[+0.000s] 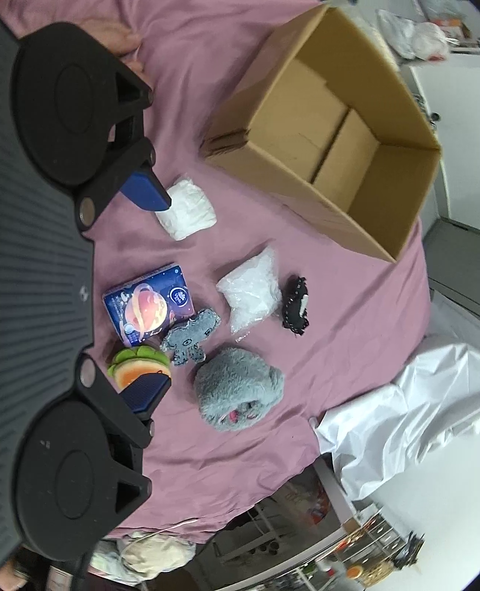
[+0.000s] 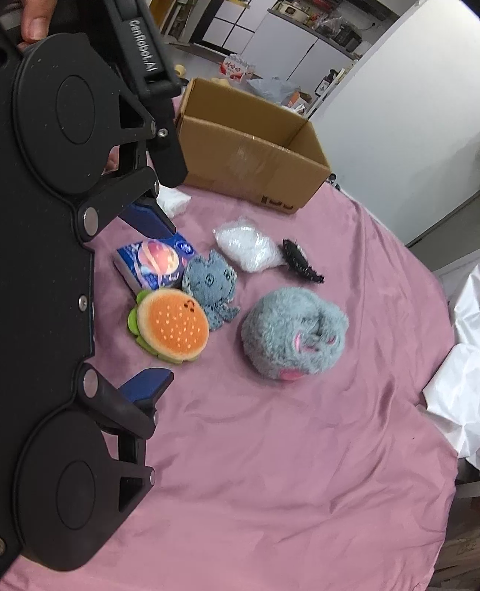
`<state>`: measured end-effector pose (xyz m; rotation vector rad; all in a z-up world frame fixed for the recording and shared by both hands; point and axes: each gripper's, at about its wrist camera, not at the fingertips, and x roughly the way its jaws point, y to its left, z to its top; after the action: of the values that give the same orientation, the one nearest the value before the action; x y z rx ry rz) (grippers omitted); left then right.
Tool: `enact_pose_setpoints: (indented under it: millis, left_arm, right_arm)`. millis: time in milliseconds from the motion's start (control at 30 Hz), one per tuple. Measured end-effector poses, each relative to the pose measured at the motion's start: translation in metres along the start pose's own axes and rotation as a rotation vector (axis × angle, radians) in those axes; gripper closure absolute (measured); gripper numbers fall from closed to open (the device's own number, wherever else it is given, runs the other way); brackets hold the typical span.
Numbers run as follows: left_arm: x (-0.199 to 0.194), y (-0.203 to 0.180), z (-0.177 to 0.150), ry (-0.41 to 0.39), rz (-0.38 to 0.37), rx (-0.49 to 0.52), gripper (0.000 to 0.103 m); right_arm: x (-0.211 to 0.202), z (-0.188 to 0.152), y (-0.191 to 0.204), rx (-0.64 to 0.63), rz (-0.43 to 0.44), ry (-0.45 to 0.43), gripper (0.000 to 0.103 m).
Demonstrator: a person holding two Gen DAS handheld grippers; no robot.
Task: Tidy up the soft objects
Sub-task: 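Grasp the blue tissue pack with the left gripper while the right gripper grasps the burger plush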
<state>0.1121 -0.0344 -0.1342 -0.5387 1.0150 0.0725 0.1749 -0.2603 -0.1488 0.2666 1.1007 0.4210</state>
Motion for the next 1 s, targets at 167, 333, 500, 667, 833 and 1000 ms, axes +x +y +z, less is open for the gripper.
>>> enact_pose_setpoints:
  millis: [167, 333, 500, 667, 833, 1000]
  left_arm:
    - [0.022, 0.002, -0.001, 0.048, -0.01, -0.07, 0.01]
    - [0.044, 0.001, -0.005, 0.106, -0.023, -0.117, 0.017]
    - [0.062, 0.001, -0.006, 0.143, -0.017, -0.154, 0.025]
    - [0.076, -0.001, -0.006, 0.174, -0.01, -0.173, 0.026]
    - [0.089, 0.0, -0.006, 0.196, 0.018, -0.208, 0.026]
    - [0.089, -0.003, -0.004, 0.19, 0.053, -0.217, 0.04]
  right_arm:
    - [0.013, -0.002, -0.004, -0.002, -0.016, 0.029, 0.033]
    - [0.026, -0.004, -0.008, -0.007, -0.028, 0.055, 0.039]
    - [0.036, -0.004, -0.01, -0.013, -0.024, 0.081, 0.053]
    - [0.041, -0.005, -0.007, -0.041, -0.01, 0.081, 0.052]
    - [0.044, -0.005, -0.007, -0.068, -0.011, 0.072, 0.054]
    - [0.043, -0.004, -0.011, -0.076, -0.007, 0.051, 0.071]
